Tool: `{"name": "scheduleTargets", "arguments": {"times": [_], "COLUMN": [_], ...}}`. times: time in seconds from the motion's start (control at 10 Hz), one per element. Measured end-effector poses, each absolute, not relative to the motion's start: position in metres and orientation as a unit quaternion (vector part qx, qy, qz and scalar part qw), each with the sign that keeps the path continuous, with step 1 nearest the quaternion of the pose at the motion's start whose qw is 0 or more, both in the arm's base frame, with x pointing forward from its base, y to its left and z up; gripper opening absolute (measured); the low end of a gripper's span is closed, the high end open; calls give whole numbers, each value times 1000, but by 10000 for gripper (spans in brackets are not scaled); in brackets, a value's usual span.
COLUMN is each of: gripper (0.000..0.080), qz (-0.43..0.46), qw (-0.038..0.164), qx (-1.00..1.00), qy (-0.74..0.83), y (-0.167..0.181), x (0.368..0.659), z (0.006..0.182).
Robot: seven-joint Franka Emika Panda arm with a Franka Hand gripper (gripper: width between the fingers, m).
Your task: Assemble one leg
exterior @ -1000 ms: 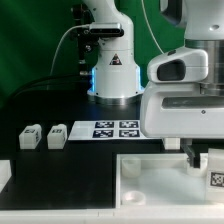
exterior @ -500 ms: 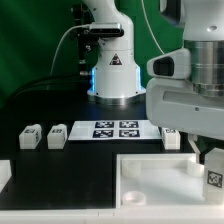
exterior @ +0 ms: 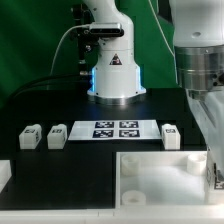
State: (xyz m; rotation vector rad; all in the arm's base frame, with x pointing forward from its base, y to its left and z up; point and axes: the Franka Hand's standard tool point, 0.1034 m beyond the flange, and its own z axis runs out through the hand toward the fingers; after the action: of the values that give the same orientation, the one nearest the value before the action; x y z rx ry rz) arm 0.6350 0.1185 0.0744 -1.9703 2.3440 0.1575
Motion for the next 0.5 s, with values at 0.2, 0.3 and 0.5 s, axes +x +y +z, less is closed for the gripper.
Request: {"name": "scheduleTargets", "arguments": {"times": [0.2,0.3,0.5], "gripper": [307,307,613], "qz": [49,47,29], "qw": [37,35,23], "qx": [-645,-670,-770], "qy": [762,740,637], "y": [118,120,130], "x": [635,633,625], "z": [74,72,64]}}
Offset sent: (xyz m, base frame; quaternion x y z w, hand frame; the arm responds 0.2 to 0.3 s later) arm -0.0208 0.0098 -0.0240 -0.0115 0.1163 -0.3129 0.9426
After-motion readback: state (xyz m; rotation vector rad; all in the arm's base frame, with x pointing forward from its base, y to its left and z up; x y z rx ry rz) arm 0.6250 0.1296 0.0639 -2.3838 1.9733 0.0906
